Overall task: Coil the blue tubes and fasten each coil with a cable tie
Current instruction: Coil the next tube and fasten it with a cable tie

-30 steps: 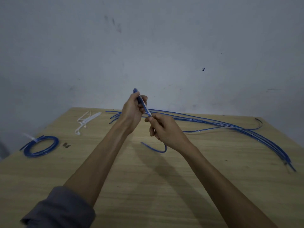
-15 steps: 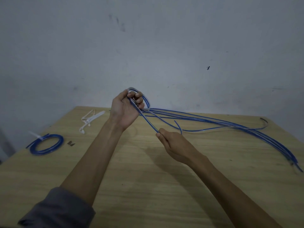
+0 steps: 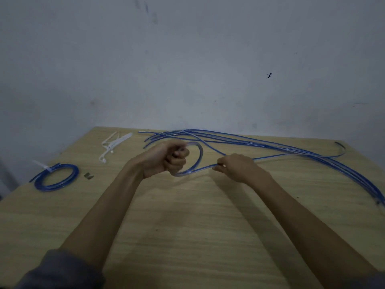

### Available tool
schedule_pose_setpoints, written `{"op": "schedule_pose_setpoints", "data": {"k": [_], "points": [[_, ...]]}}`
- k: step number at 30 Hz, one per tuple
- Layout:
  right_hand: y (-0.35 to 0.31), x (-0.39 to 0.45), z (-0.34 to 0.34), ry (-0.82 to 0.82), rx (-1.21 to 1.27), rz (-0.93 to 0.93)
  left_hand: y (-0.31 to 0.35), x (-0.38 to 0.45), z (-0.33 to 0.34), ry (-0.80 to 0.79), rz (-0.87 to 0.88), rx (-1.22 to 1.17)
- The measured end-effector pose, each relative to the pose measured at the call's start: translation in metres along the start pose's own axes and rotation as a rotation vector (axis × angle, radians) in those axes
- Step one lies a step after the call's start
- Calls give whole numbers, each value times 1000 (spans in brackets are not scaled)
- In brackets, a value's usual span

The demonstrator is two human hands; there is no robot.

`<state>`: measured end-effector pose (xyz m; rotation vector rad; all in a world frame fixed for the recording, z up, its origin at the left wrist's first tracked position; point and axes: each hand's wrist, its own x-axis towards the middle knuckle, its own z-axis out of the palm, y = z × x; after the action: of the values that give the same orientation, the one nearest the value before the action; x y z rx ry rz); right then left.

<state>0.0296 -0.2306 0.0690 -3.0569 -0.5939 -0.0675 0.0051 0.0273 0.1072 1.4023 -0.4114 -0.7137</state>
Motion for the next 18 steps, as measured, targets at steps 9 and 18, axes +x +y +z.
{"op": "schedule_pose_setpoints", "data": {"k": [9,18], "points": [[-16,14,-43,-121,702,38,-28,12,43,191,-168,1016],[-44,6,-29,220,918,-5,-58,27,48,487,109,975]]}}
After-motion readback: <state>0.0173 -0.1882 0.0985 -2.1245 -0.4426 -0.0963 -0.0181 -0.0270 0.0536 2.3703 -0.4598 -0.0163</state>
